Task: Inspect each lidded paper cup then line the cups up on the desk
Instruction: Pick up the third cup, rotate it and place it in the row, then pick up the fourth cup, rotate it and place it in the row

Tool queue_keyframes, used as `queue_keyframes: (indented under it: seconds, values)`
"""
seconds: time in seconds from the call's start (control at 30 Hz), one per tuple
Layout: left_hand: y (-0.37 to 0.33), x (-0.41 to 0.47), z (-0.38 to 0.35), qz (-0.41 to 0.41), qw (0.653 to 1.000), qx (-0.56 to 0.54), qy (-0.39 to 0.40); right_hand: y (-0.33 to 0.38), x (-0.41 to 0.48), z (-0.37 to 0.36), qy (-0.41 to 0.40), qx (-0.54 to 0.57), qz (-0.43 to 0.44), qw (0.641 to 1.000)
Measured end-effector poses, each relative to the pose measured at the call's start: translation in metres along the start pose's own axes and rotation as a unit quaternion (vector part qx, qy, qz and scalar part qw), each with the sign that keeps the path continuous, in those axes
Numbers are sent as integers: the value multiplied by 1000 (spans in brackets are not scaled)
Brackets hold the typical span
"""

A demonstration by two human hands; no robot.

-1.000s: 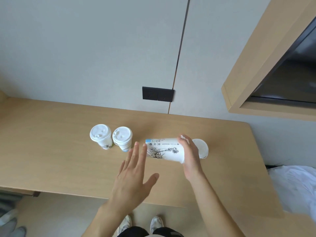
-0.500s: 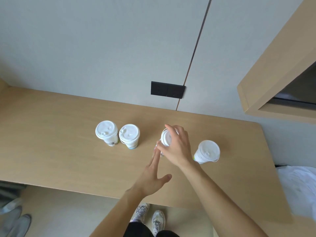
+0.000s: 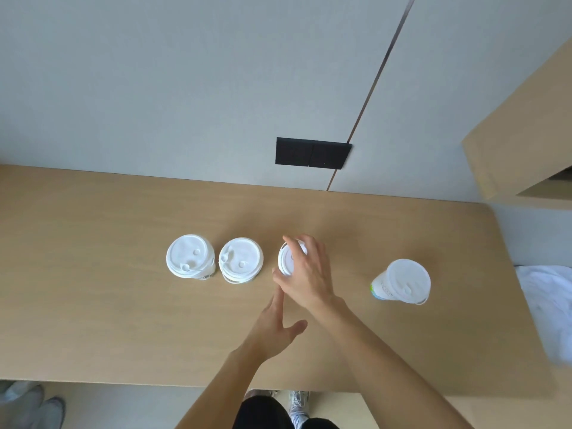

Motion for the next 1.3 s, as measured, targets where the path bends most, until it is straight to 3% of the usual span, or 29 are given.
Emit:
queue_keyframes:
  seconds: [0.37, 0.83, 1.0, 1.3]
  values:
    - [19, 9, -3, 10, 1000, 8, 17, 1, 8, -11, -1, -43, -5, 999]
    - [10, -6, 4, 24, 998, 59, -14, 5, 2, -5, 74, -110, -2, 991]
    - [-6, -32, -8, 32, 992, 122, -26, -8, -19, 28, 69, -72, 16, 995]
    - [-109, 6, -78, -62, 989, 134, -24, -116, -53, 146, -1, -76, -56, 996]
Point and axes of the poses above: each hand's wrist, its own x-axis towards the middle knuckle, its own z-axis out of the back of the hand, y = z × x, the point moved 6 cm from there along x, towards the middle knuckle, and after that the axes turned 11 degrees about x, right-handed, at the moved point
